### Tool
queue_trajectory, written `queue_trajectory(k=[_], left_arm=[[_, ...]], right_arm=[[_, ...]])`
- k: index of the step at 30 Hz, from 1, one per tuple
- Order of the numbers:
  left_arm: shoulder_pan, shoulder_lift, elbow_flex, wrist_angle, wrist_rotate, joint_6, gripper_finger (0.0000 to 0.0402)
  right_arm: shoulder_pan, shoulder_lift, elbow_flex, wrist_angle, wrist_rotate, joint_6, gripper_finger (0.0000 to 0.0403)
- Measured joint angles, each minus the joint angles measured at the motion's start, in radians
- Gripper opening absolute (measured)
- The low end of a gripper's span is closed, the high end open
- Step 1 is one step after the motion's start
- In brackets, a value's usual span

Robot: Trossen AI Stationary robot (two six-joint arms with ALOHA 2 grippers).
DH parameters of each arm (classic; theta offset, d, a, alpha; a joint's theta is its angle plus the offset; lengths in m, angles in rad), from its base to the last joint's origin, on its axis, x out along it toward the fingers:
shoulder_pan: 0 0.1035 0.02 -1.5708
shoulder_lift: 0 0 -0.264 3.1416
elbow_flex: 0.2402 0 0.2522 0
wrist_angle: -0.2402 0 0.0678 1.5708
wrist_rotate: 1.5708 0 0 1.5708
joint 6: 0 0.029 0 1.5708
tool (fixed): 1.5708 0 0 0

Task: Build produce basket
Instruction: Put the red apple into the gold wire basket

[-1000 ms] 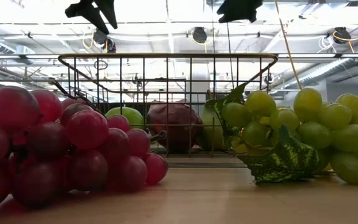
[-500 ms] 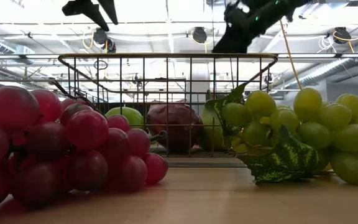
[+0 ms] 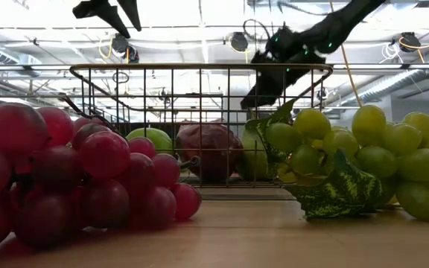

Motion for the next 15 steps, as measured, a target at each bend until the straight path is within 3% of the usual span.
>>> queue_trajectory(k=[5,15], left_arm=[[0.000,0.000,0.000,0.000,-0.001,-0.009,0.0154],[0.000,0.000,0.000,-0.002,-0.006,-0.003,0.0154]], right_arm=[[-0.009,0.087,0.000,0.060,-0.070,-0.043,0.0173],[-0.022,0.193,0.000,0.134,-0.069,-0.043,0.0173]])
